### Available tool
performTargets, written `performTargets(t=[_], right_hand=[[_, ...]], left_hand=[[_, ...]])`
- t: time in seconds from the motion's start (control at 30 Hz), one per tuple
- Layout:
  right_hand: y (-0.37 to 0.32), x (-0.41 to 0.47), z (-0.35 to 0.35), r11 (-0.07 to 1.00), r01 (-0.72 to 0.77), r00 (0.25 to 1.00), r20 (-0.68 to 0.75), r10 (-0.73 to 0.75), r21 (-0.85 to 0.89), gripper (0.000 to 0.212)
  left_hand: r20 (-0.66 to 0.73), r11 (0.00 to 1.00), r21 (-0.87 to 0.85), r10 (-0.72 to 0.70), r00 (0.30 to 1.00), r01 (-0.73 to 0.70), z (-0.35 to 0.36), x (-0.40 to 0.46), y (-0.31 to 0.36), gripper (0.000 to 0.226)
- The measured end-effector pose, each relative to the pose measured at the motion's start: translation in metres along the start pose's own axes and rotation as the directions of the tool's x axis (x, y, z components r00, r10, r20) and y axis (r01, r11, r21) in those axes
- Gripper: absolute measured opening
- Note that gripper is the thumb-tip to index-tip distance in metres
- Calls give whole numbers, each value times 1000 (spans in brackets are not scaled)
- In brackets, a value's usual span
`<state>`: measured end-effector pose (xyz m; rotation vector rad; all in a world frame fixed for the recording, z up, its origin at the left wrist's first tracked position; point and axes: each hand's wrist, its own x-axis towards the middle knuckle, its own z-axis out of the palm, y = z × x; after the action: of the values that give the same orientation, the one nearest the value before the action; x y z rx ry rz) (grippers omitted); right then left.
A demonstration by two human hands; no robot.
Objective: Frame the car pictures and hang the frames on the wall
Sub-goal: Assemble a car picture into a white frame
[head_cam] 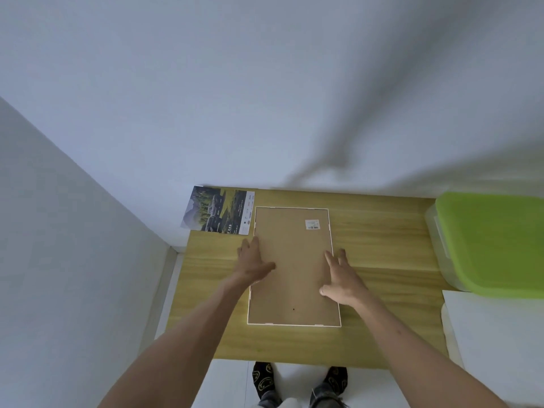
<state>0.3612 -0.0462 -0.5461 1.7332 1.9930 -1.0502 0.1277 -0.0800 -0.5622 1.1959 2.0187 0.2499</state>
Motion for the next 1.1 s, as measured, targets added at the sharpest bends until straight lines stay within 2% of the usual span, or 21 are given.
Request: performTargets(t=[0.07, 0.1, 0.2, 0.27, 0.33, 0.37, 0.4, 0.47, 0.6, 0.67, 0.73, 0.87, 0.93, 1.0, 1.1], right_hand=[[-2, -5, 8, 992, 10, 999, -45, -4, 126, 86], [-5, -6, 11, 977, 4, 997, -77, 12, 215, 72], [-13, -4, 15, 857, -46, 966, -197, 169, 513, 24], [-16, -10, 11, 767, -30, 944, -235, 234, 641, 13], [-13, -19, 5, 723, -11, 924, -270, 272, 691, 2], [-11, -23, 3, 717, -8, 912, -289, 291, 697, 9], [-9, -26, -1, 717, 1, 901, -312, 303, 697, 15], [-5, -32, -9, 724, 22, 887, -348, 305, 690, 16], [-3, -47, -35, 740, 74, 900, -365, 240, 668, 19], [-3, -59, -55, 758, 92, 913, -359, 195, 646, 30], [-3, -68, -78, 768, 142, 912, -384, 144, 624, 46], [-8, -94, -133, 715, 329, 872, -490, 21, 617, 49], [-8, -115, -161, 687, 417, 839, -543, -39, 595, 51], [-4, -139, -189, 653, 491, 801, -593, -80, 576, 48], [18, -169, -222, 632, 534, 753, -656, -53, 562, 38]], left_hand=[[-100, 993, -113, -50, 994, 38, 4, -5, -2, 57], [-110, 975, -216, -80, 991, 54, 6, -6, -4, 51], [-64, 807, -575, -206, 976, 133, 2, -8, -3, 59], [-78, 693, -709, -259, 963, 128, -4, -13, -1, 67], [-99, 597, -798, -262, 960, 81, -8, -16, 2, 64], [-98, 565, -823, -246, 964, 60, -10, -18, 6, 59], [-87, 552, -833, -216, 973, 48, -13, -20, 10, 50], [-53, 553, -832, -150, 987, 39, -17, -25, 20, 36], [-98, 512, -858, -69, 993, -49, -31, -46, 53, 26], [-133, 473, -874, -19, 991, -109, -39, -61, 75, 22], [-201, 525, -830, 35, 979, -189, -42, -76, 98, 19], [-408, 678, -623, 144, 902, -390, -32, -106, 148, 10], [-497, 688, -552, 183, 848, -472, -19, -123, 178, 5], [-585, 685, -479, 217, 781, -549, 1, -142, 211, 13], [-654, 672, -384, 285, 700, -633, 38, -171, 260, 16]])
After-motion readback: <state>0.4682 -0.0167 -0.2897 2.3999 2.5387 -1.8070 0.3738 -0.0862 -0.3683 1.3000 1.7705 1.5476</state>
